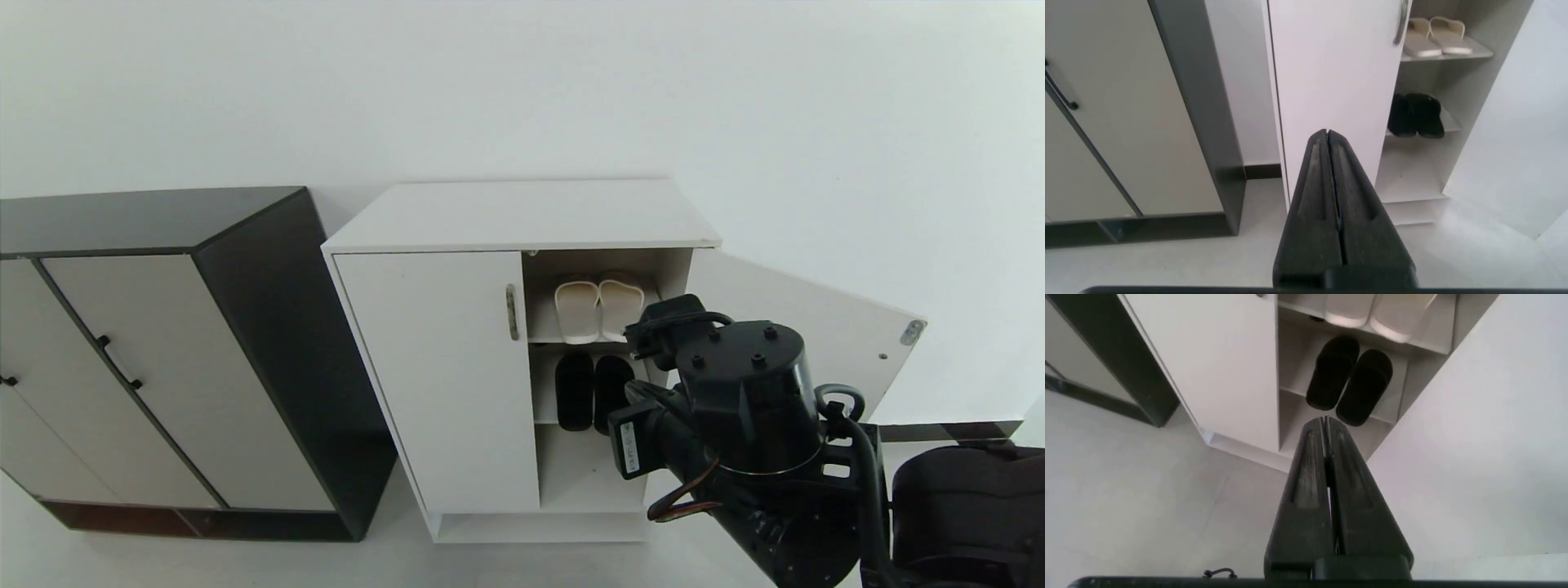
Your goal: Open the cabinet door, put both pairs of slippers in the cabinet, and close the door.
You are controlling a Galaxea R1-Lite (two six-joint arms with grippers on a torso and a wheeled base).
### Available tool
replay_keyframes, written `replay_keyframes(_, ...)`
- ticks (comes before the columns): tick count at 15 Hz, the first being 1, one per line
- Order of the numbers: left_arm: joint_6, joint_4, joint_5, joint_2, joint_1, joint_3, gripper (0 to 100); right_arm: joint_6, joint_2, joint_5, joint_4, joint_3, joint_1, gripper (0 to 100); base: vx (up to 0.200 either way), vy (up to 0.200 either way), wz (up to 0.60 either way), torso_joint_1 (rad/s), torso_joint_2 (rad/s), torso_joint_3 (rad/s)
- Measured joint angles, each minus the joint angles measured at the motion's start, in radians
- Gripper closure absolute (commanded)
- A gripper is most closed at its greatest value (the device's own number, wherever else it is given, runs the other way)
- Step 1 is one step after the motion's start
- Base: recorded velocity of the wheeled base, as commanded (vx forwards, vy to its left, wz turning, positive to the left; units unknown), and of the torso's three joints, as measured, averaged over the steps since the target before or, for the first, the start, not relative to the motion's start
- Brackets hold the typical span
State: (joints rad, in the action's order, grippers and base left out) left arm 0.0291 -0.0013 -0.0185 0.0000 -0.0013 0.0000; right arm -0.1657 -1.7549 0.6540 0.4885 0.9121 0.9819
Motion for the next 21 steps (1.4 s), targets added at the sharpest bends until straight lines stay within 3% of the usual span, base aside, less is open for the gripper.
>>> replay_keyframes(11,0.0,0.0,0.001,0.0,0.0,0.0,100,0.003,0.011,-0.022,-0.001,-0.011,-0.002,100,0.0,0.0,0.0,0.015,-0.04,-0.023)
replay_keyframes(21,0.0,0.0,0.001,0.0,0.0,0.0,100,0.015,0.015,-0.018,0.001,-0.017,-0.003,100,0.0,0.0,-0.54,0.004,0.0,0.002)
